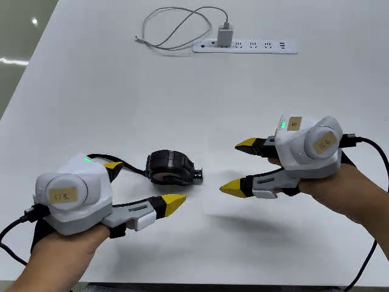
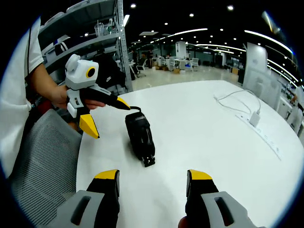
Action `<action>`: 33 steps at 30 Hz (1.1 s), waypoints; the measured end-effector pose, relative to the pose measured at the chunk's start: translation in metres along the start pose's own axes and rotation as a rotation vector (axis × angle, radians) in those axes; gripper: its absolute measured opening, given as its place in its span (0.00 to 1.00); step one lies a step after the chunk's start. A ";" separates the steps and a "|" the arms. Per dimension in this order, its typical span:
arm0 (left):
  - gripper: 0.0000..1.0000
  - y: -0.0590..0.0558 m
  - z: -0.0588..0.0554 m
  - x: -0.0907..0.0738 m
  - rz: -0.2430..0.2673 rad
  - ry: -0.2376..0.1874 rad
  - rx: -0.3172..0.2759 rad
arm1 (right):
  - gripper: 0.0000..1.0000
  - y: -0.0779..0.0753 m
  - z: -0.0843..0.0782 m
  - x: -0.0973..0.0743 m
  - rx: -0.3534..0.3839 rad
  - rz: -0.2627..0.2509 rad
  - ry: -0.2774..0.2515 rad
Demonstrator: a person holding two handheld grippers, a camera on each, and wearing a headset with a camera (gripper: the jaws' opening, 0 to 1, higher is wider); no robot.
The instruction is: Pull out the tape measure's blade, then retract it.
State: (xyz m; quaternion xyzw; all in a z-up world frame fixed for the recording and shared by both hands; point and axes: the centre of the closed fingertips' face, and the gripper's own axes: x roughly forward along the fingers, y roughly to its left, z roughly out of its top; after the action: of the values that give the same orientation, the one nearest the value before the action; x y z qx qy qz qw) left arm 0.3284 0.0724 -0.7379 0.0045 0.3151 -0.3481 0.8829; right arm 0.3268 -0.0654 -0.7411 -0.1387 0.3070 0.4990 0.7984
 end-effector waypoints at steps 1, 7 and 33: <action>0.88 0.000 0.000 -0.001 -0.004 0.000 0.003 | 0.55 0.000 -0.001 -0.002 0.001 -0.004 -0.001; 0.89 0.003 0.000 -0.010 -0.016 0.005 0.020 | 0.59 0.001 -0.006 -0.015 0.024 -0.032 -0.013; 0.99 0.016 -0.005 -0.031 -0.035 0.028 0.101 | 0.69 0.006 -0.019 -0.063 0.078 -0.113 -0.051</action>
State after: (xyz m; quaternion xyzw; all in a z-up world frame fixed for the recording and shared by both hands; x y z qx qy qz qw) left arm 0.3185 0.1046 -0.7277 0.0484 0.3097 -0.3791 0.8707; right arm 0.2953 -0.1180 -0.7158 -0.1120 0.2976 0.4441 0.8377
